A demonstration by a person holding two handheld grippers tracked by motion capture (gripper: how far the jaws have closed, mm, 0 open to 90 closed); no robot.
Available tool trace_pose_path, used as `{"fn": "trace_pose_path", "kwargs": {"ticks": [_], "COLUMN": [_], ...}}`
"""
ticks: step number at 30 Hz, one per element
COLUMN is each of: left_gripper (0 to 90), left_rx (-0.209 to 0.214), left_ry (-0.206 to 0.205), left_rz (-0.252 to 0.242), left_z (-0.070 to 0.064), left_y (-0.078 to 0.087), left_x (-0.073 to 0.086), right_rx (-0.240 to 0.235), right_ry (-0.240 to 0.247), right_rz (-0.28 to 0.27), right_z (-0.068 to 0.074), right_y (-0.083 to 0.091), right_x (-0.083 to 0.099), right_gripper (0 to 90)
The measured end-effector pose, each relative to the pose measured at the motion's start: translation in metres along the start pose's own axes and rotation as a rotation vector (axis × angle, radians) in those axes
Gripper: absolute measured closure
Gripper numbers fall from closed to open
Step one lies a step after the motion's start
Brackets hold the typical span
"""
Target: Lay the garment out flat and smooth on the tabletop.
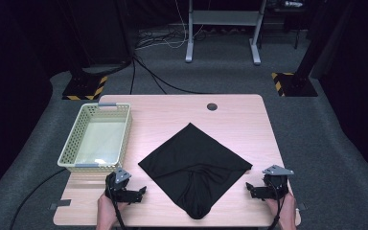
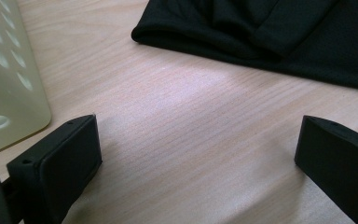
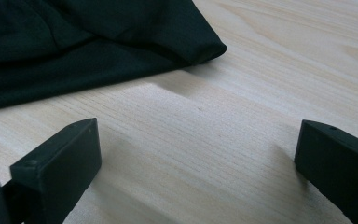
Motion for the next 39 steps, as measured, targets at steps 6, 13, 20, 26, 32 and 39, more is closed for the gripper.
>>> {"fn": "trace_pose_path", "kwargs": {"ticks": [6,13,20,26,32,39], "left_gripper": [0.1,0.1,0.1,1.2,3.5,1.5], "left_rx": [0.039,0.095,0.101,0.094,0.125,0.100], "left_ry": [0.004,-0.062,-0.073,-0.077,-0.067,-0.086], "left_rz": [-0.072,-0.031,-0.013,-0.015,-0.046,-0.024], "left_z": [-0.009,-0.026,-0.031,-0.033,-0.035,-0.036], "left_y": [-0.004,-0.044,-0.059,-0.054,-0.045,-0.047], "left_x": [-0.029,-0.052,-0.042,-0.039,-0.035,-0.034], "right_rx": [-0.064,-0.211,-0.219,-0.186,-0.220,-0.312], "right_ry": [-0.005,0.068,0.102,0.154,0.127,0.205], "right_rz": [-0.037,-0.045,0.092,0.053,0.032,0.038], "right_z": [0.022,0.083,0.110,0.118,0.125,0.170], "right_y": [-0.003,-0.039,-0.076,-0.064,-0.050,-0.072], "right_x": [-0.023,-0.075,-0.060,-0.048,-0.058,-0.103], "right_gripper": [0.0,0.5,1.6,2.1,9.8,23.8]}}
Point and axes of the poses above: each handheld gripper's, and its own axes: y roughly backward along the jaws, x roughly out of its underside, z roughly to its left, the point moved 8 cm from there along -y, roughly forward along the jaws, and after that the axes turned 9 degrees about -z, right-handed, at the moved point
